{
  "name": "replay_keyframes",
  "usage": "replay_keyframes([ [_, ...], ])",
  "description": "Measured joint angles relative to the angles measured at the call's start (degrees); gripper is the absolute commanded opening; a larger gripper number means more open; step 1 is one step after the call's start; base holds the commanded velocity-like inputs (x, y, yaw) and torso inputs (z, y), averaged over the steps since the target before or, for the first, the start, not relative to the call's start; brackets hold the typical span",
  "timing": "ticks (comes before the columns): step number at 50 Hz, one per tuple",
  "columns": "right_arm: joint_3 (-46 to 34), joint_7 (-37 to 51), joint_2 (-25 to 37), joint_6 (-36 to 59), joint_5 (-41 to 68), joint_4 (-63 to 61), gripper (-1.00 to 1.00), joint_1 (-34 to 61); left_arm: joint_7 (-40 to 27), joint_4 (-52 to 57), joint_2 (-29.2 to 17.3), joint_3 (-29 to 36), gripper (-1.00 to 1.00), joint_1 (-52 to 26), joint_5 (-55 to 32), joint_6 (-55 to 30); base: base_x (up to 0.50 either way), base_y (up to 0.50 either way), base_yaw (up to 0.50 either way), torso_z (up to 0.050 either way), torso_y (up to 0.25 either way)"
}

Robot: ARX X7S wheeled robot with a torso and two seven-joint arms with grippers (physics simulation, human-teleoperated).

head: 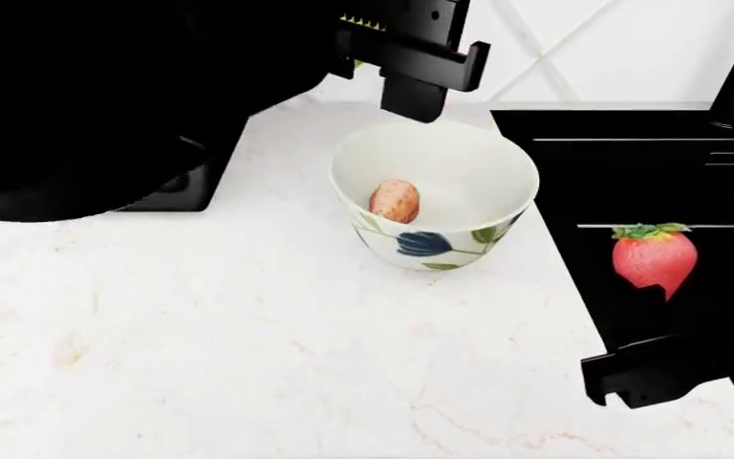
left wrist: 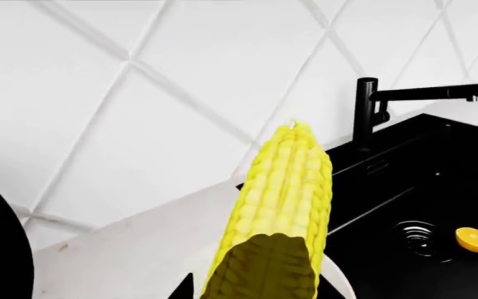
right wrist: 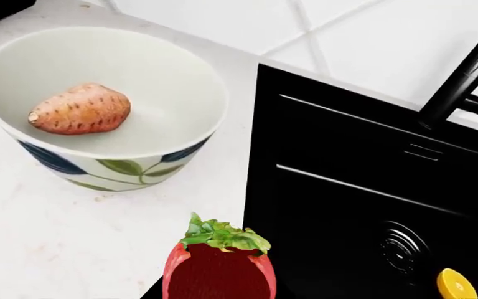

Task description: There is a mixed pile of frozen fruits and vegetables on the counter. Locate all the frozen vegetables and place the items in a bowl on the counter. Take all the frozen fruits and defrost them in a running sink.

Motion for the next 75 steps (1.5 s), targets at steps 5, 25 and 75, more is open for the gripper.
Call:
replay_keyframes([
  [5, -0.10, -0.29, 0.12, -0.08, -0.56, -0.11, -1.00, -0.52, 2.57, -3.23, 2.07, 1.69, -1.00, 0.93, 1.90, -1.00, 0.00, 0.00, 0.00, 0.000, 0.000],
  [25, -0.65, -1.94, 0.66, -0.69, -3.45, -0.46, -1.00, -3.11, 7.05, -13.73, 7.01, 5.35, -1.00, 4.01, 9.72, 0.48, 0.00, 0.00, 0.00, 0.000, 0.001],
  [75, -1.77, -4.93, 0.92, -2.15, -9.62, -1.00, -1.00, -8.42, 14.27, -24.42, 13.62, 11.19, -1.00, 4.33, 12.40, -4.94, 0.00, 0.00, 0.00, 0.000, 0.000],
])
